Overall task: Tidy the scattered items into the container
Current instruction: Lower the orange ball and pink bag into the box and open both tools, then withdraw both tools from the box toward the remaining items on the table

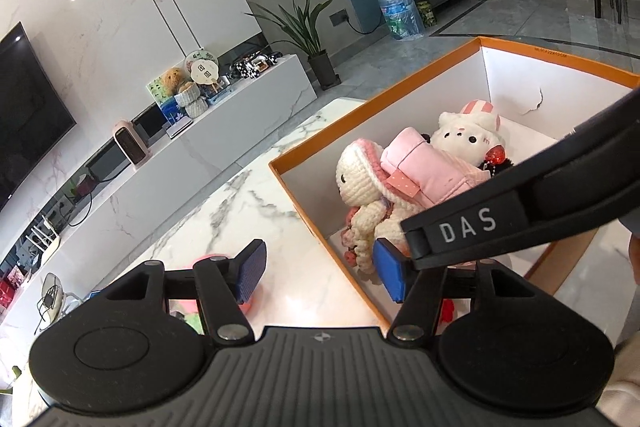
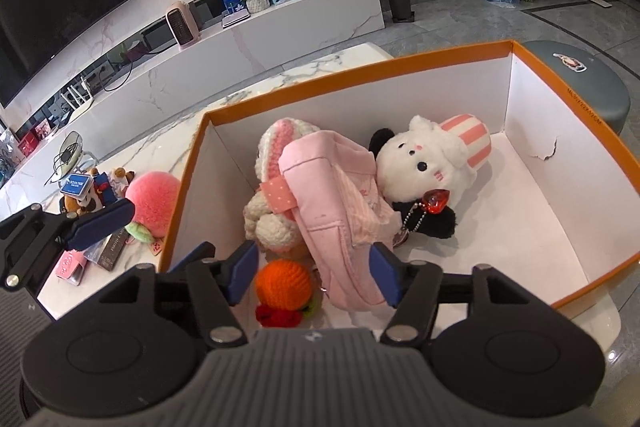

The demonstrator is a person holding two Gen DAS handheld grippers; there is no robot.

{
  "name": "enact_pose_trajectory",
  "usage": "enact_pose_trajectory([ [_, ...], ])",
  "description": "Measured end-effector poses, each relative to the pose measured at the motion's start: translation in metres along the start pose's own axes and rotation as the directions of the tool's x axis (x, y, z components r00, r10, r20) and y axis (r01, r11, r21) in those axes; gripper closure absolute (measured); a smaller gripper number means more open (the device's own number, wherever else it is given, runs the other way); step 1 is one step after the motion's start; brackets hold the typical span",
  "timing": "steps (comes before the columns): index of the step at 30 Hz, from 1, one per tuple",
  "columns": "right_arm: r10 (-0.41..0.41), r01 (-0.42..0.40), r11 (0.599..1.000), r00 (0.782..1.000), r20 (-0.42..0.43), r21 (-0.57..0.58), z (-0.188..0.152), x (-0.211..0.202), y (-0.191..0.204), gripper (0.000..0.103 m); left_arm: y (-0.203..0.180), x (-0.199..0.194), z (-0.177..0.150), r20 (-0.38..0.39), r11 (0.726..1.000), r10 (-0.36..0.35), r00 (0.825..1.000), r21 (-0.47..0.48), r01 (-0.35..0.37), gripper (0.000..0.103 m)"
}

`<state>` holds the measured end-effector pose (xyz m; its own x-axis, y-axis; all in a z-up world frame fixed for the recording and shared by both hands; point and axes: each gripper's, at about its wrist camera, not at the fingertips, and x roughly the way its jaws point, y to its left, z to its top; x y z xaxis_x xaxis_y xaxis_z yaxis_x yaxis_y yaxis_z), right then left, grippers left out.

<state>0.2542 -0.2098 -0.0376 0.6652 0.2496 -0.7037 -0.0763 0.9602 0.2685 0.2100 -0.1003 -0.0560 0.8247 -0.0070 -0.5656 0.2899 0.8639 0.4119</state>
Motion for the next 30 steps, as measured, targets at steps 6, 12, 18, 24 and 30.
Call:
enact_pose_trajectory([
  [6, -0.056, 0.057, 0.998, 0.998, 0.039, -0.017, 0.000, -0.019, 0.010, 0.021, 0.007, -0.019, -0.001, 0.029, 1.000, 0.013, 0.999, -0.006, -0.013, 0.030],
  [12, -0.092, 0.095, 0.995, 0.992, 0.088, -0.037, -0.001, -0.043, 0.022, 0.017, 0.020, -0.043, -0.002, 0.058, 0.999, 0.038, 0.998, -0.034, -0.036, 0.029],
  [18, -0.103, 0.115, 0.989, 0.986, 0.127, -0.089, -0.009, -0.066, 0.042, 0.013, 0.032, -0.066, -0.005, 0.079, 0.996, 0.062, 0.995, -0.063, -0.057, 0.029],
  [24, -0.100, 0.122, 0.983, 0.982, 0.158, -0.134, -0.017, -0.084, 0.066, 0.012, 0.046, -0.085, -0.014, 0.081, 0.992, 0.091, 0.993, -0.094, -0.083, 0.029],
  [30, -0.079, 0.115, 0.975, 0.980, 0.185, -0.192, -0.027, -0.098, 0.096, 0.010, 0.069, -0.101, -0.028, 0.062, 0.980, 0.127, 0.990, -0.160, -0.116, 0.029],
])
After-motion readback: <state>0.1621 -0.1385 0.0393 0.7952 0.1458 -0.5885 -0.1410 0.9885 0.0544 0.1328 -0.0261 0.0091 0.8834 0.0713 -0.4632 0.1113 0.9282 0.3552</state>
